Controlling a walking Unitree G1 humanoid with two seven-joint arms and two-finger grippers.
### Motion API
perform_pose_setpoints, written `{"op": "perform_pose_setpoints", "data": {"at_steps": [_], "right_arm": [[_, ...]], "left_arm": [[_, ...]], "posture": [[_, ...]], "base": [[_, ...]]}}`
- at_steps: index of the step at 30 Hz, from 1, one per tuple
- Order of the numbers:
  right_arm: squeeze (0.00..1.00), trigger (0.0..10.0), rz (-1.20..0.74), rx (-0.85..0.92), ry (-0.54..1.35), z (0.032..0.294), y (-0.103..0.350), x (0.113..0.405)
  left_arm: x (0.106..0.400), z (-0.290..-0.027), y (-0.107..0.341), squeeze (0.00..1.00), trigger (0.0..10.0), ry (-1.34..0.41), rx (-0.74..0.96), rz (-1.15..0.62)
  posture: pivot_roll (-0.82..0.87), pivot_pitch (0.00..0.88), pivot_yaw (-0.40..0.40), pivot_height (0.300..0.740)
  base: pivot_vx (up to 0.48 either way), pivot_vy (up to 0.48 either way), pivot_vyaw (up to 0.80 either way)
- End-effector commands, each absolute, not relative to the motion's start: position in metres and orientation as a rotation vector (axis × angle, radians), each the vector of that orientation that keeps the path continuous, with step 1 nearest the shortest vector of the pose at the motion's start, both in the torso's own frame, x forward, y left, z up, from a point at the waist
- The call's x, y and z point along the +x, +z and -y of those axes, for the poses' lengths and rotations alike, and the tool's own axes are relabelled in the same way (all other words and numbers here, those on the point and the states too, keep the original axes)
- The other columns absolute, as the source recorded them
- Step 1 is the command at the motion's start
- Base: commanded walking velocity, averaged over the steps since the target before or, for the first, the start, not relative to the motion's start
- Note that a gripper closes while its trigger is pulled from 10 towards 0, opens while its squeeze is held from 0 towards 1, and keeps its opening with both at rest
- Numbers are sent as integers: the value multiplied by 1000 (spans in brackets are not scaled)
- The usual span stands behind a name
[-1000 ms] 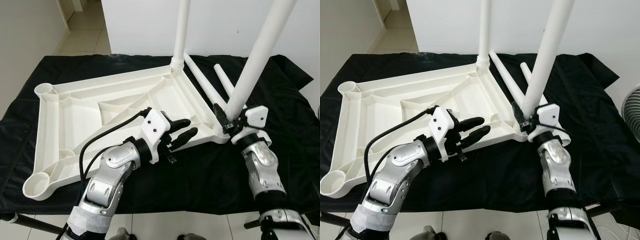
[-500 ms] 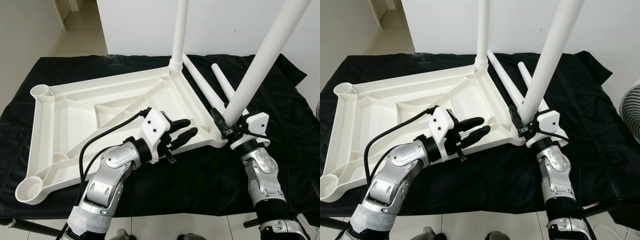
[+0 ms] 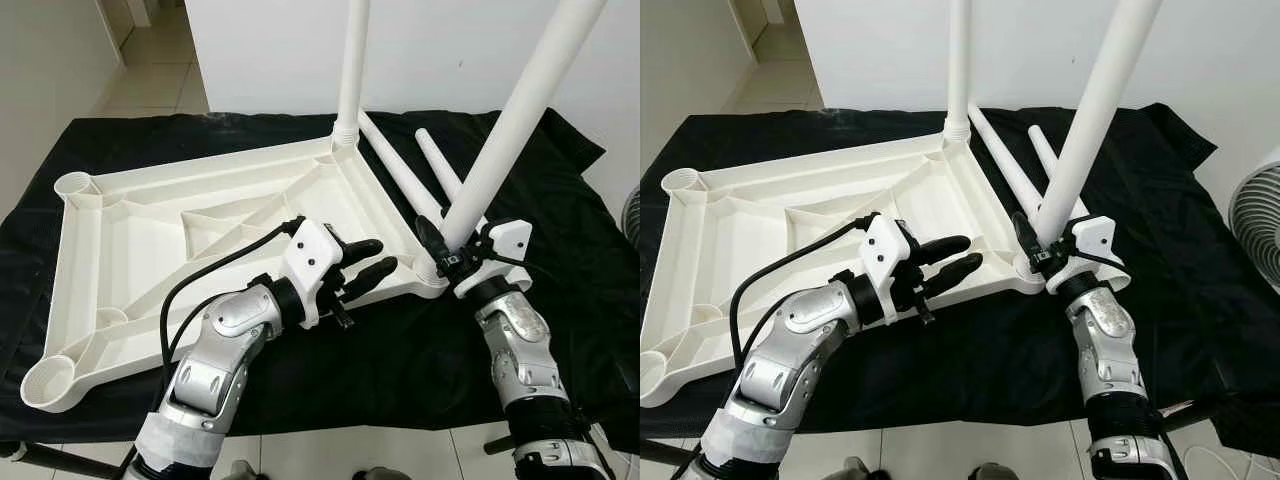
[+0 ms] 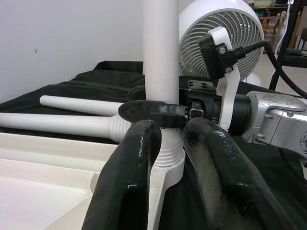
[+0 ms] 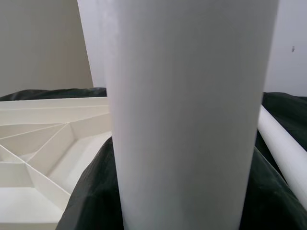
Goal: Building children table
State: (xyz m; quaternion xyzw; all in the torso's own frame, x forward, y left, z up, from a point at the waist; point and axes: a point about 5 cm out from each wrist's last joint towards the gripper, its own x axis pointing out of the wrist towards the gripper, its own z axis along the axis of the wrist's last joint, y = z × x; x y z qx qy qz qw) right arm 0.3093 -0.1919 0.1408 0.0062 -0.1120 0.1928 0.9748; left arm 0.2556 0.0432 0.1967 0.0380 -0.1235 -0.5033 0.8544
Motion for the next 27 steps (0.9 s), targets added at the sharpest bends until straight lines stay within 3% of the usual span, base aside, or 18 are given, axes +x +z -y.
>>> {"op": "perform_pose_setpoints", "data": {"at_steps": [1, 13, 17, 27], "right_arm": [[0, 10000, -16, 79, 377, 190, 91, 298], [0, 10000, 36, 154, 371, 195, 90, 285], [0, 10000, 119, 72, 347, 195, 92, 277], [0, 10000, 57, 42, 353, 190, 83, 274]], "left_arm": [[254, -44, 198, 0, 10000, -1015, 72, 266], [253, -45, 198, 0, 10000, -1013, 72, 268], [254, -45, 199, 0, 10000, -1011, 73, 270], [255, -46, 199, 0, 10000, -1004, 70, 269]], "posture": [[-127, 72, 54, 740], [-124, 78, 47, 740], [-125, 84, 50, 740], [-128, 95, 54, 740]], "base": [[0, 0, 0], [0, 0, 0], [0, 0, 0], [0, 0, 0]]}}
